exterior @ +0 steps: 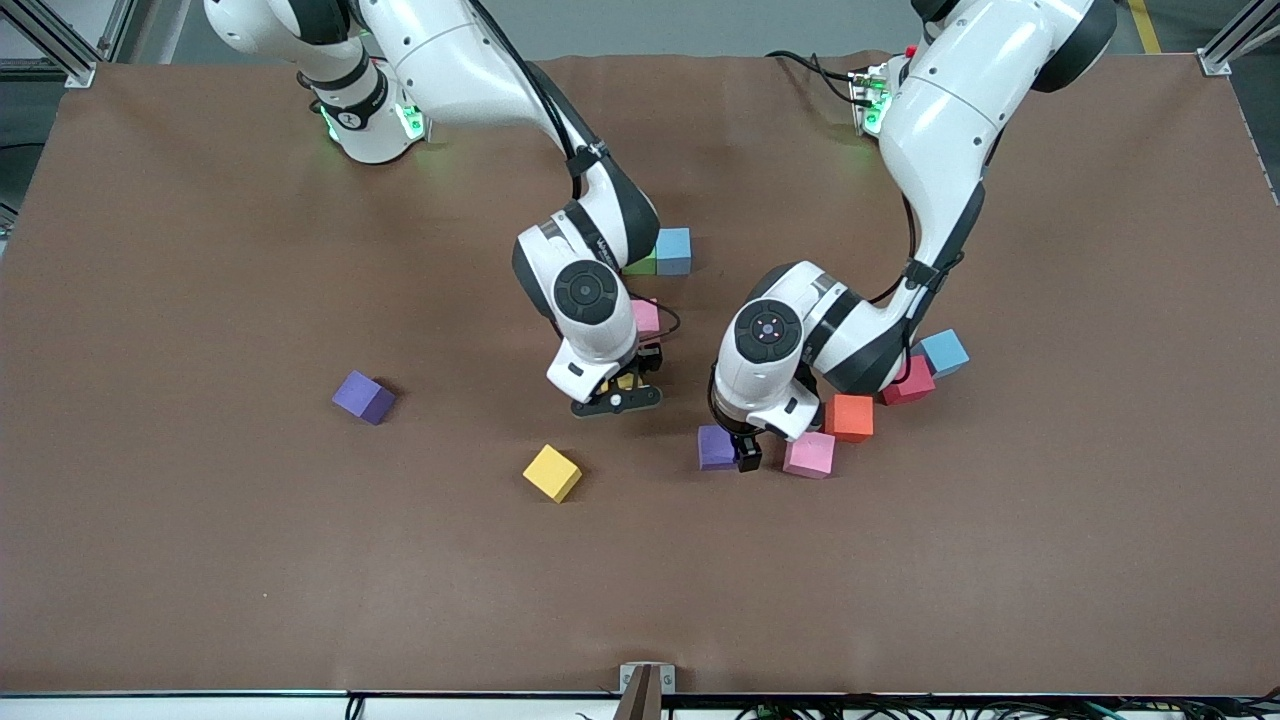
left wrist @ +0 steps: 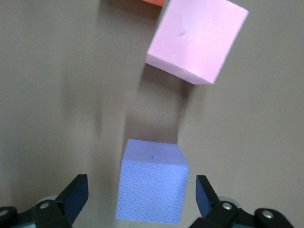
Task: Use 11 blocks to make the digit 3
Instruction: 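Grasp the purple cube with the left gripper while the right gripper lifts yellow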
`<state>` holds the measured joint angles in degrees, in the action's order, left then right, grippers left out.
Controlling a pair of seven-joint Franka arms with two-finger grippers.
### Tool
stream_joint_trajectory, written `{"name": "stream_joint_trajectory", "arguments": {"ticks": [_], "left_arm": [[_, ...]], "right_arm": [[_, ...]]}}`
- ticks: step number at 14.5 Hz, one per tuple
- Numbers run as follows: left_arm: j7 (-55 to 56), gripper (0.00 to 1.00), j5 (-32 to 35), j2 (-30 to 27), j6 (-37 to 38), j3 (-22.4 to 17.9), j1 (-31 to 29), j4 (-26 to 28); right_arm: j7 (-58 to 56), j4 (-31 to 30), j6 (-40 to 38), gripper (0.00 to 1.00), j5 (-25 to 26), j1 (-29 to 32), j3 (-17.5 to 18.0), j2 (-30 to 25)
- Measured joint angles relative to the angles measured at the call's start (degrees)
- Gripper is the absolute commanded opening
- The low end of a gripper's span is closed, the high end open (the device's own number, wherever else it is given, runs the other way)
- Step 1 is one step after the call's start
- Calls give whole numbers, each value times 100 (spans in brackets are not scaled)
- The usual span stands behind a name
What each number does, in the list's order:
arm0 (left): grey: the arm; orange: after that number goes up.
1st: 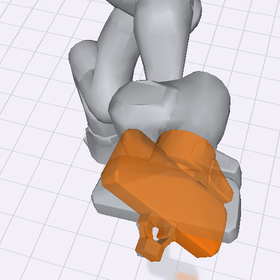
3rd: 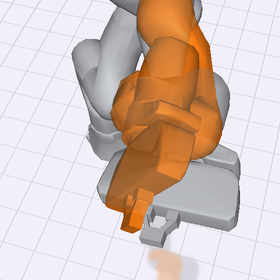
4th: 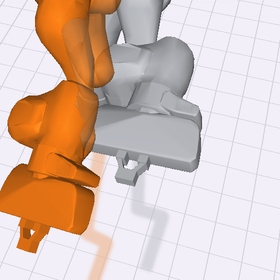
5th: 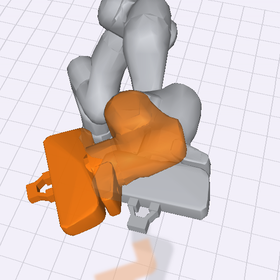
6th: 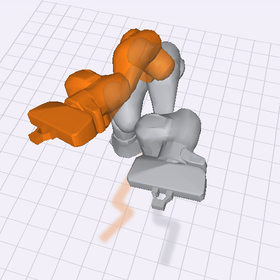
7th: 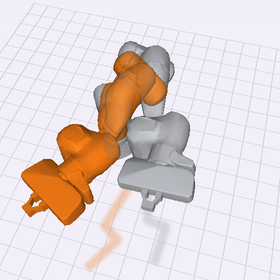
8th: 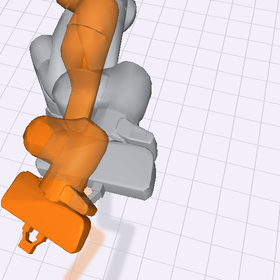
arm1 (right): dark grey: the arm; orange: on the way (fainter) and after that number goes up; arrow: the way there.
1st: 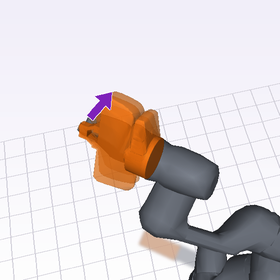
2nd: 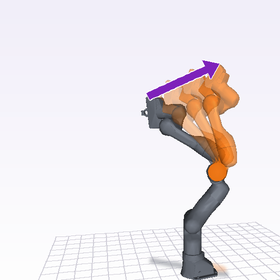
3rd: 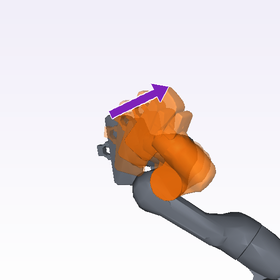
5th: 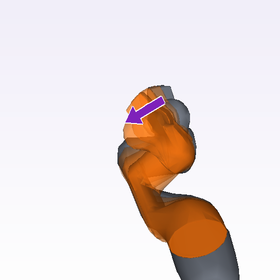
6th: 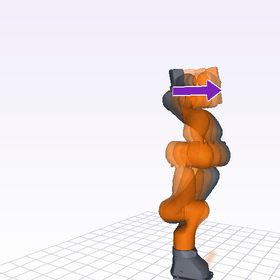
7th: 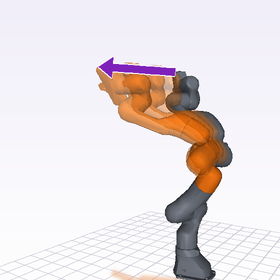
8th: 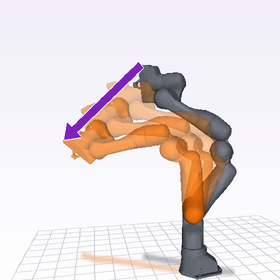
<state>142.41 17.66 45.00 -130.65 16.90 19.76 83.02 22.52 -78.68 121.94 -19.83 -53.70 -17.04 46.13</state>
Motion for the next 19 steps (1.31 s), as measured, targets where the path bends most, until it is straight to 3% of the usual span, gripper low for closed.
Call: {"name": "stream_joint_trajectory", "arguments": {"ticks": [19], "left_arm": [[-428,100,0,295,-444,-80,5,-24]], "right_arm": [[618,-184,165,1,-1,-439,2,110]]}}
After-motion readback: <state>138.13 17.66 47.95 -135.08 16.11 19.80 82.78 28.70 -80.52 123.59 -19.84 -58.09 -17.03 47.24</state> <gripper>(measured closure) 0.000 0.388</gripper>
